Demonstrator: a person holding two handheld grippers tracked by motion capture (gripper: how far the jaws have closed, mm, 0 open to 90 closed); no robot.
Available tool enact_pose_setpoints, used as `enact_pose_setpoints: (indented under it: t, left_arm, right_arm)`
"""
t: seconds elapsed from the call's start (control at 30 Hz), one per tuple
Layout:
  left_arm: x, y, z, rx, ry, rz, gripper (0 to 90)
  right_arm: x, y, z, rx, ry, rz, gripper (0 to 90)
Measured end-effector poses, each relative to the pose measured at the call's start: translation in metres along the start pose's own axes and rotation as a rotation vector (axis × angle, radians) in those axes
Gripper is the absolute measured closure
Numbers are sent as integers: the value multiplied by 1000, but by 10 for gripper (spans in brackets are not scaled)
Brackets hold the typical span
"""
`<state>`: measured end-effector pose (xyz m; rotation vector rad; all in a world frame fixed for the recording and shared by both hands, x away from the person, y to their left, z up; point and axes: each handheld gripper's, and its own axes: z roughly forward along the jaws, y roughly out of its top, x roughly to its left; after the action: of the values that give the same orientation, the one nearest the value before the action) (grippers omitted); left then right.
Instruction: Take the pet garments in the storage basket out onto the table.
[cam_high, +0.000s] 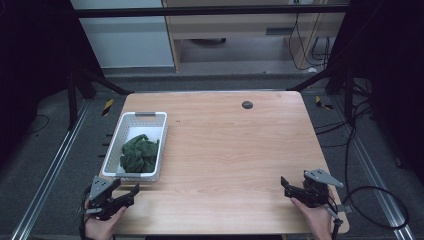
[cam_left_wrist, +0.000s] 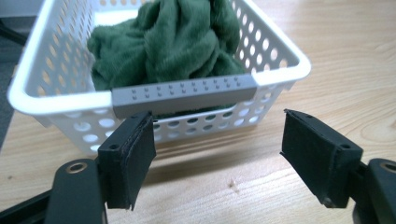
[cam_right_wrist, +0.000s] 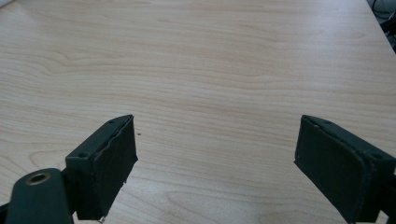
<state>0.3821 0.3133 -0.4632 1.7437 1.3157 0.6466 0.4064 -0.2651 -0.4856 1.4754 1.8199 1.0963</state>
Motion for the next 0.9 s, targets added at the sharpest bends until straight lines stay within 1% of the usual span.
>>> enact_pose_setpoints:
  t: [0.03,0.07,0.1,0.2,0.27,0.33,0.4,0.47,0.57,0.6,0.67,0.77,0.87,0.9]
  left_arm:
    - [0,0,-1,-2,-12,-11,248]
    - [0,0,-1,-2,-12,-11,248]
    - [0,2,-4,-12,-26,-11,248]
    - [0,5,-6,-27,-29,-7,248]
    - [0,7,-9,-36,-18,4,247]
    - [1,8,-10,-43,-15,4,246]
    - [2,10,-12,-52,-13,-2,245]
    - [4,13,-14,-60,-19,-24,241]
    - [5,18,-16,-69,-13,-22,238]
    - [5,18,-16,-69,-13,-22,237]
    - [6,23,-17,-75,-14,-21,236]
    - [5,28,-18,-80,-14,-13,236]
    - [5,33,-20,-88,-16,-11,236]
    - [6,35,-20,-88,-16,-7,236]
  right_arm:
    - [1,0,-1,-5,-2,-6,127]
    - [1,0,-1,-5,-2,-6,127]
    - [4,0,-4,-19,15,-8,128]
    - [7,0,-5,-19,27,-6,129]
    - [8,-1,-3,-14,25,-22,129]
    - [9,-1,-1,-5,21,-32,127]
    - [9,-1,-1,-4,21,-36,128]
    - [8,-1,-1,-9,23,-36,136]
    - [9,-2,0,4,25,-42,136]
    - [9,-2,1,1,16,-57,136]
    - [9,-2,2,2,14,-62,134]
    - [9,-2,0,-1,13,-54,133]
    - [8,-2,0,-5,10,-63,134]
    - [8,-2,0,-1,18,-55,134]
